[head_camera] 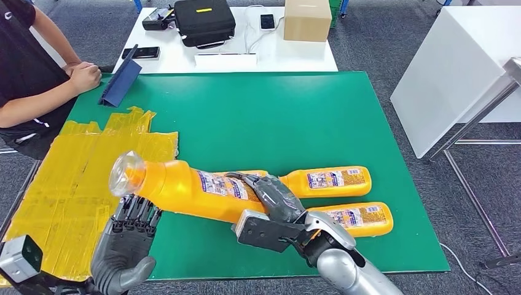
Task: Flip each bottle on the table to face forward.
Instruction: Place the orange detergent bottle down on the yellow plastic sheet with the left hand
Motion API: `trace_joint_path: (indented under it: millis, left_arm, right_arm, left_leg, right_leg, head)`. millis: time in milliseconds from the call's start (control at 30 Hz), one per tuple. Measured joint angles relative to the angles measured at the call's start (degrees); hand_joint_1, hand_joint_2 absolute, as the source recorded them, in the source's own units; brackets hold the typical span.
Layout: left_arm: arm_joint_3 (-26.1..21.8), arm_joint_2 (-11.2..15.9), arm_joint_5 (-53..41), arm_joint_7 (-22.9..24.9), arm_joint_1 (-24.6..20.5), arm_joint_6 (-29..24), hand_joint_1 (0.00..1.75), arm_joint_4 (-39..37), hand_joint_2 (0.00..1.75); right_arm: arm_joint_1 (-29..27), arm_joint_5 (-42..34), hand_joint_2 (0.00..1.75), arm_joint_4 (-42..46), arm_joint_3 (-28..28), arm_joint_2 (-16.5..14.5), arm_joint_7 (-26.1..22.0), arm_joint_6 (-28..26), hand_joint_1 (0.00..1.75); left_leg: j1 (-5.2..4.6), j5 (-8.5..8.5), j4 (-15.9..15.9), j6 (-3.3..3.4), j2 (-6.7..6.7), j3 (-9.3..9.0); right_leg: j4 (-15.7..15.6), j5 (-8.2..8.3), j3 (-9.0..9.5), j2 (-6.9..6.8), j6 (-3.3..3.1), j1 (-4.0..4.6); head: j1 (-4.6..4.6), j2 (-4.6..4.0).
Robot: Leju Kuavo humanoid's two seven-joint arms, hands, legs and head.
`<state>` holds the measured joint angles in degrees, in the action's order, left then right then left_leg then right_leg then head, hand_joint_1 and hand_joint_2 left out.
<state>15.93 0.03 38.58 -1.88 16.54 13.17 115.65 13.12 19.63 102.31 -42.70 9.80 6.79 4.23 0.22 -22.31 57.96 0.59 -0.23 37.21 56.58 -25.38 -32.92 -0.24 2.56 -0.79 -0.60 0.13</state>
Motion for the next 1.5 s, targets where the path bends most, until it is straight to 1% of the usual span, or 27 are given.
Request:
trace_joint_path:
  millis: [333, 467, 633, 800, 1067, 1200, 1500]
  left_arm:
    - [0.7, 0.6, 0.1, 0.0, -0.3, 0.1, 0.00, 0.0, 1.75]
    - [0.7, 0.7, -0.5, -0.4, -0.6, 0.4, 0.00, 0.0, 1.75]
    - [0.7, 0.7, -4.4, -0.9, -2.0, 0.1, 0.00, 0.0, 1.75]
    - [0.3, 0.7, -9.2, -0.9, -3.4, -1.1, 0.00, -0.1, 1.75]
    - [-0.1, 0.2, -19.0, -0.5, -5.8, -2.6, 0.00, -0.9, 1.75]
    - [-0.1, 0.0, -20.6, -0.3, -6.0, -2.9, 1.75, -1.0, 1.75]
    - [-0.1, -0.1, -20.4, -0.9, -6.0, -2.0, 1.75, -1.4, 1.75]
  right_arm:
    - [1.8, -0.3, 1.75, -1.6, -2.0, 0.2, 0.1, 0.1, 1.75]
    - [2.6, -1.4, 1.75, -2.0, -2.8, 0.2, 0.5, 1.4, 1.75]
    - [3.4, -3.2, 1.75, -2.9, -4.6, -1.4, 0.9, 4.8, 1.75]
    - [5.1, -5.9, 1.75, -4.0, -7.7, -2.1, 1.0, 7.7, 1.75]
    - [8.5, -9.4, 1.75, -5.1, -12.3, -3.0, 2.5, 8.8, 1.75]
    - [9.4, -9.7, 1.75, -5.4, -13.1, -3.0, 2.8, 8.8, 1.75]
    - [9.6, -9.7, 1.75, -5.8, -13.4, -2.9, 2.8, 8.4, 1.75]
  left_leg:
    - [0.00, 0.00, 0.0, 0.00, 0.00, 0.00]
    - [0.00, 0.00, 0.0, 0.00, 0.00, 0.00]
    - [0.01, 0.00, 0.0, 0.00, 0.00, 0.00]
    - [0.01, 0.01, 0.0, 0.00, 0.00, 0.01]
    - [0.00, 0.01, 0.0, 0.01, 0.00, 0.01]
    - [0.00, 0.01, 0.0, 0.01, 0.00, 0.01]
    - [0.01, 0.01, 0.0, 0.00, 0.01, 0.01]
  right_leg:
    - [0.0, 0.00, 0.00, 0.00, 0.00, 0.00]
    - [0.0, 0.00, 0.00, 0.00, 0.00, 0.00]
    - [0.0, 0.00, 0.00, 0.00, 0.00, 0.01]
    - [0.0, 0.00, 0.00, 0.00, 0.00, 0.01]
    - [0.0, 0.01, 0.00, 0.00, 0.00, 0.00]
    - [0.0, 0.01, -0.01, 0.00, 0.00, 0.00]
    - [0.0, 0.01, -0.02, 0.00, 0.00, 0.00]
  head:
    - [0.01, 0.00]
    - [0.00, 0.00]
    - [-0.01, 0.00]
    - [0.02, 0.00]
    - [0.01, 0.00]
    - [0.01, 0.00]
    - [0.01, 0.00]
